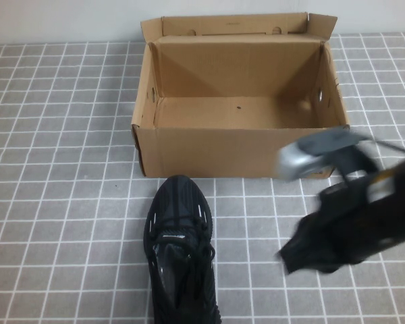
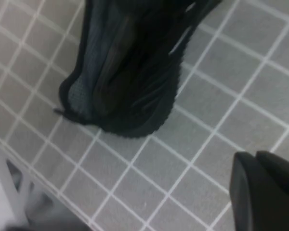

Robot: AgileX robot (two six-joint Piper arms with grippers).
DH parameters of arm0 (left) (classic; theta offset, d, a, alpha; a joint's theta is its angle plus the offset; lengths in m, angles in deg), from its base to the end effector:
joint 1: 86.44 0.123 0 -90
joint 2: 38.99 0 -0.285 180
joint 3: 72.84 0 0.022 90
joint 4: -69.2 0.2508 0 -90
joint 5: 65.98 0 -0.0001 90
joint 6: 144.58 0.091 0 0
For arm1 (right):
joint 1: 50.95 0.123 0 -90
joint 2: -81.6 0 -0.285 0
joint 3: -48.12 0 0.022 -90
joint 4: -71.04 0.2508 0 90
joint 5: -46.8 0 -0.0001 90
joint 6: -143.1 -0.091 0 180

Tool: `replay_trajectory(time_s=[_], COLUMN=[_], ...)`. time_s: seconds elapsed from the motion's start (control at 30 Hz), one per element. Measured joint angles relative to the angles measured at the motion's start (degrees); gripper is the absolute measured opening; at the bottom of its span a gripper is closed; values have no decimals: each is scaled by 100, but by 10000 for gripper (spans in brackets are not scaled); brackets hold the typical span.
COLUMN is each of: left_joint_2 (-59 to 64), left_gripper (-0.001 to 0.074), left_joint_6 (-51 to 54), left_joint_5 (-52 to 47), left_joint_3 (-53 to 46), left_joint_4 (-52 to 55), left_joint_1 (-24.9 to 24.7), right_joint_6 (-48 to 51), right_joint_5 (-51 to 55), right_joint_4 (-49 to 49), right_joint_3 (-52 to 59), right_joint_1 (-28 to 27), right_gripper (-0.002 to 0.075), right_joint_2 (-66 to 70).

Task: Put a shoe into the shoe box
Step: Pick up the shoe from the table

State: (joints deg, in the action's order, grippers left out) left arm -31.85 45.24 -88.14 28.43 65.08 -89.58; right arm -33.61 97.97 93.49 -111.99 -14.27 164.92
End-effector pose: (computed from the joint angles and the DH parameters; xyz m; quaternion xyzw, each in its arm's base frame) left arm 0.0521 -0.0053 0.1703 0.0724 0.8056 0.0037 0.5880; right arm 0.1895 0.1750 0.2933 -0.2466 0.9280 0.2300 0.1581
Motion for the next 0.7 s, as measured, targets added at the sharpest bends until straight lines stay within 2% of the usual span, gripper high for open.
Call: replay_trajectory(time_s=[0.07,0.2,0.3,0.4,0.53,0.7], left_joint_2=[0,0,0,0,0,0], left_gripper=[-1,-1,-1,-1,-1,-1], left_joint_6=[0,0,0,0,0,0], left_joint_5=[0,0,0,0,0,0], left_joint_3=[0,0,0,0,0,0], left_joint_4=[0,0,0,0,0,0], left_joint_1=[0,0,0,0,0,0], right_joint_6=[-263,-329,222,1375,2765,3482], right_joint_5=[157,452,546,555,520,175], right_joint_4=[-419,-877,-949,-790,-537,-598], right_joint_3=[-318,-902,-1321,-1638,-1989,-2235], right_joint_1=[478,1085,1349,1474,1555,1556], right_gripper=[-16,-16,-14,14,127,322], right_joint_2=[341,882,1183,1378,1622,1898])
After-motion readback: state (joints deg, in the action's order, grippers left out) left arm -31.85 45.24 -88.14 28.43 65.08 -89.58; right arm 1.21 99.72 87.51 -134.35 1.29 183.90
